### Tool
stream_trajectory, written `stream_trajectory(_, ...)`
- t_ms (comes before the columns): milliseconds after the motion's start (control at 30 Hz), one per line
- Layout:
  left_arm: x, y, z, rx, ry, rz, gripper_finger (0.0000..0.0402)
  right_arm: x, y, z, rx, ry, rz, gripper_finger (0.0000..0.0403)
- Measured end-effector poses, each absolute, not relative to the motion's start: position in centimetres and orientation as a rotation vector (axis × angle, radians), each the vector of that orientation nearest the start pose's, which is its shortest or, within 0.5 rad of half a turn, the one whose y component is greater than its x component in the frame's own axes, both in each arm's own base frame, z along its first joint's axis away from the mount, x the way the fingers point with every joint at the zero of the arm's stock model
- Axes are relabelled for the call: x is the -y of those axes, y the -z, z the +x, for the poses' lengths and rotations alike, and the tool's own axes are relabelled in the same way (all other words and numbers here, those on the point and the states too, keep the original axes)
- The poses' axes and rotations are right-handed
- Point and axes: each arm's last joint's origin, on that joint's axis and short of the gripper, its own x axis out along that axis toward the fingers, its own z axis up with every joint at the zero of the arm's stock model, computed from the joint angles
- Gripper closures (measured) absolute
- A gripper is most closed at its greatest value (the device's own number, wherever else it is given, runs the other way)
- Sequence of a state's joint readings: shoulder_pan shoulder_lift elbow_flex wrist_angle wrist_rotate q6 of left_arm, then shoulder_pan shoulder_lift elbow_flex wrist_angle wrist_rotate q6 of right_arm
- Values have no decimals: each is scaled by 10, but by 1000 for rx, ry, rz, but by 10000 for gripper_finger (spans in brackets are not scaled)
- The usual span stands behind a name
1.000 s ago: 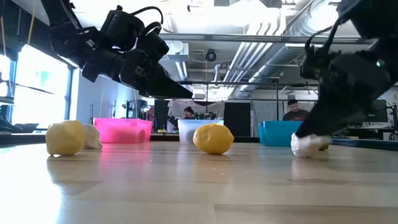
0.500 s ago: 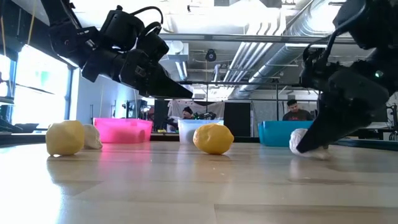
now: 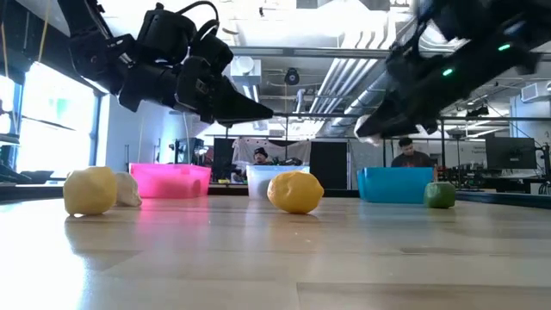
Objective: Sort produce into baskets
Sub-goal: Put the white garlic into the blue bin
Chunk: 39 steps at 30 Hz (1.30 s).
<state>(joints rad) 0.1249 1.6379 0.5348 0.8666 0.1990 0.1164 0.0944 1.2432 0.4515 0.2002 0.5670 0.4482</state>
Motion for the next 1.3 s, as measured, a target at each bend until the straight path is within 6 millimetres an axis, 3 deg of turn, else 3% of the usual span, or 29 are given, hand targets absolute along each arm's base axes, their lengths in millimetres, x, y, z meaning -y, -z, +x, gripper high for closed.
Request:
stream_trajectory(267, -31, -152, 293, -233, 89, 77, 402, 85, -170, 210, -460, 922, 251, 296)
stream_trajectory(467, -31, -152, 293, -235, 89, 77, 401, 125, -164, 186, -549, 987, 329, 296)
stream_trajectory(800, -29, -152, 293, -241, 106, 30, 401, 145, -156, 165, -635, 1022, 410, 272)
stream_trajectory(1000, -20, -152, 294, -239, 155, 0, 402, 150, -147, 163, -677, 1027, 438, 243)
stream_trajectory(1300, -18, -152, 294, -243, 135, -32, 400, 154, -140, 166, -676, 1027, 443, 238)
